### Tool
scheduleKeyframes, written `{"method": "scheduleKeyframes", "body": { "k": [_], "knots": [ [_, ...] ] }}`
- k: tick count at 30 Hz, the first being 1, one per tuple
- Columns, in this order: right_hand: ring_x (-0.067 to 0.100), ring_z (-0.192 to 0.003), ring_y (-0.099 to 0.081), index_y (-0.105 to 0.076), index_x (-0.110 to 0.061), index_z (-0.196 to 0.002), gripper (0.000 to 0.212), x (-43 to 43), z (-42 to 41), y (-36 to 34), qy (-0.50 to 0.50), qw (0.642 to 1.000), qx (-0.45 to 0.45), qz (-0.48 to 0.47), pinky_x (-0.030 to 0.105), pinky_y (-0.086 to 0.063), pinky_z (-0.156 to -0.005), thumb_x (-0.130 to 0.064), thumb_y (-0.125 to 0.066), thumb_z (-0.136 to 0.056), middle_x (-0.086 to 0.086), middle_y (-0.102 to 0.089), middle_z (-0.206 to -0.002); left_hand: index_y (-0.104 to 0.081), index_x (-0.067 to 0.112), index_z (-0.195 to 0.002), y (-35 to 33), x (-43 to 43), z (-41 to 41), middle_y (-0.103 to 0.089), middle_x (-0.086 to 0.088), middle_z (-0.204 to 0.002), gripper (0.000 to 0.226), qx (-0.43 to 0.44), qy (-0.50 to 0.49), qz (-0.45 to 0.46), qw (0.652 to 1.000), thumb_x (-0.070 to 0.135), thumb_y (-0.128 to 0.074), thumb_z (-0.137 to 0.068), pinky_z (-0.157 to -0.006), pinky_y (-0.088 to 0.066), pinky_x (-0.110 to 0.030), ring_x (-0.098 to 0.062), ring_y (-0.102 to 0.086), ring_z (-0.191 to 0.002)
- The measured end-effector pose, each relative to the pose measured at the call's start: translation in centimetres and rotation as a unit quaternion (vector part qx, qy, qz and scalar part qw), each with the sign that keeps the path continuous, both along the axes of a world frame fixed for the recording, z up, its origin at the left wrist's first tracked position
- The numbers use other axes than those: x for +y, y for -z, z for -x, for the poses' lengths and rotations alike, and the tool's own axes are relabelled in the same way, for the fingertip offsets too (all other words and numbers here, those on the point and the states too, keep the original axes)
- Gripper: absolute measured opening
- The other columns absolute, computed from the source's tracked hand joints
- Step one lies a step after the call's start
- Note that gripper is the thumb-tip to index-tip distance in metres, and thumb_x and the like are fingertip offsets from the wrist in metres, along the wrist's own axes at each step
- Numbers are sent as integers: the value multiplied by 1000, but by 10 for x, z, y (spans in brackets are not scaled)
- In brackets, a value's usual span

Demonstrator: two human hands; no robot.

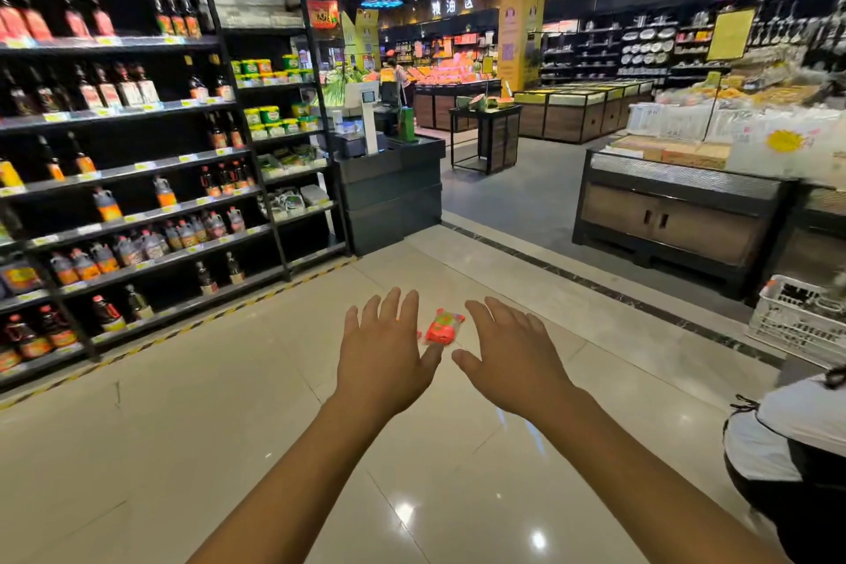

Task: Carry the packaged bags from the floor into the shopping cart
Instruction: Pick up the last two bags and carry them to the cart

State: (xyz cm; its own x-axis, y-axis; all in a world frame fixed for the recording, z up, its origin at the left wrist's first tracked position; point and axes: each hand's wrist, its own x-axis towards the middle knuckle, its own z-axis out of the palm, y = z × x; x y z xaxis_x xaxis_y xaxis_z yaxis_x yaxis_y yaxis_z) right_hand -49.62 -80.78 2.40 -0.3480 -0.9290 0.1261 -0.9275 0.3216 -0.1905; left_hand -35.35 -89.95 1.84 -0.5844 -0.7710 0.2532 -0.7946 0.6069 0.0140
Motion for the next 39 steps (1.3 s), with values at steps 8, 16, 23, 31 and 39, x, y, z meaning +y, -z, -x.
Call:
{"method": "scheduleKeyframes", "body": {
  "k": [8,16,23,31,39],
  "knots": [
    [26,-152,-25,-21,-25,-159,67,-102,110,-16,-27,1000,-1,1,44,-20,-122,-54,-43,-103,5,-23,-167,-22,24,-159,-20,-95,106,-28,-1,-167,76,1,-19,17,1000,65,-41,-98,-122,-25,-50,-27,-26,-152],
    [25,-152,-26,-21,-25,-159,66,-176,177,-14,-38,999,-15,-9,44,-20,-123,-54,-43,-103,4,-24,-167,-20,24,-160,-15,-166,170,-23,-1,-168,76,-6,-34,4,999,65,-41,-99,-125,-19,-51,-27,-21,-155],
    [25,-149,-30,-26,-25,-156,61,-259,206,0,-54,998,-5,-12,43,-24,-121,-54,-42,-104,4,-29,-164,-26,22,-156,3,-247,198,-32,0,-163,73,2,-42,8,999,63,-42,-98,-122,-24,-49,-26,-29,-149],
    [24,-149,-30,-23,-26,-158,66,-396,244,1,-43,999,-1,-32,43,-23,-121,-54,-46,-103,2,-29,-164,-26,22,-157,12,-388,237,-32,-2,-163,74,26,-39,-14,999,63,-43,-97,-121,-25,-48,-26,-31,-148],
    [23,-147,-33,-26,-27,-156,65,-525,272,0,-37,999,-3,-39,42,-27,-119,-54,-47,-102,1,-31,-163,-27,20,-156,10,-520,267,-34,-3,-162,73,26,-30,-20,999,61,-44,-98,-121,-25,-47,-27,-31,-148]
  ]
}}
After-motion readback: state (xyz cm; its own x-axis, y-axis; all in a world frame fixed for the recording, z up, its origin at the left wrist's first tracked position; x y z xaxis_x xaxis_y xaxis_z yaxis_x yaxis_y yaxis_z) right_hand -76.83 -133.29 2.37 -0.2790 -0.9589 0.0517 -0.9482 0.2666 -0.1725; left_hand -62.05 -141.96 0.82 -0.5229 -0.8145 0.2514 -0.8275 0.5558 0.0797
